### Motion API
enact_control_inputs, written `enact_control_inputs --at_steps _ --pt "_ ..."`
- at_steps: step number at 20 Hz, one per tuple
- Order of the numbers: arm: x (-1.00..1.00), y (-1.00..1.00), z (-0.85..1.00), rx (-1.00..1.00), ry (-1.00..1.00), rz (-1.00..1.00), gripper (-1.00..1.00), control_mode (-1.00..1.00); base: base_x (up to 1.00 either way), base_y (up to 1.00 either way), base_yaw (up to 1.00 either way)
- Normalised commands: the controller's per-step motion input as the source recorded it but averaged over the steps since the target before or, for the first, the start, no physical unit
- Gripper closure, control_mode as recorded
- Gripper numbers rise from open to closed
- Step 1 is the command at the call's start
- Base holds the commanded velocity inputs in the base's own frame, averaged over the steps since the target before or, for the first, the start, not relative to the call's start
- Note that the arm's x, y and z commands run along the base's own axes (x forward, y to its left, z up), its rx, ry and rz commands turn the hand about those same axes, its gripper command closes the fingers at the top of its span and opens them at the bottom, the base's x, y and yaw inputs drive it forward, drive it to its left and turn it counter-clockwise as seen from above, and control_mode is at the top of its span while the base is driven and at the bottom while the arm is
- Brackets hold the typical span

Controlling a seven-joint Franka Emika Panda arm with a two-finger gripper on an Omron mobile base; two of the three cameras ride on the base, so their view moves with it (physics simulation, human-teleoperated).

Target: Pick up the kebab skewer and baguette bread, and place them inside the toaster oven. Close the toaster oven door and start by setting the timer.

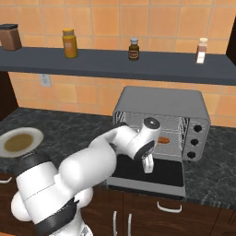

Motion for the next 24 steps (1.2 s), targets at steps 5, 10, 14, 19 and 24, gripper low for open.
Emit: enact_control_inputs --at_steps 5,10,14,19,24 --pt "-0.84 0.00 0.17 0.01 0.00 -0.14 -1.00 -1.00 0.00 0.00 0.00" --pt "-0.95 0.00 0.09 0.06 0.00 -0.37 -1.00 -1.00 0.00 0.00 0.00" --pt "-0.97 0.00 0.03 0.12 0.04 -0.52 -1.00 -1.00 0.00 0.00 0.00" --pt "-0.76 0.00 0.00 0.16 0.15 -0.69 -1.00 -1.00 0.00 0.00 0.00" --pt "-0.45 0.08 0.00 0.17 0.09 -0.74 -1.00 -1.00 0.00 0.00 0.00"
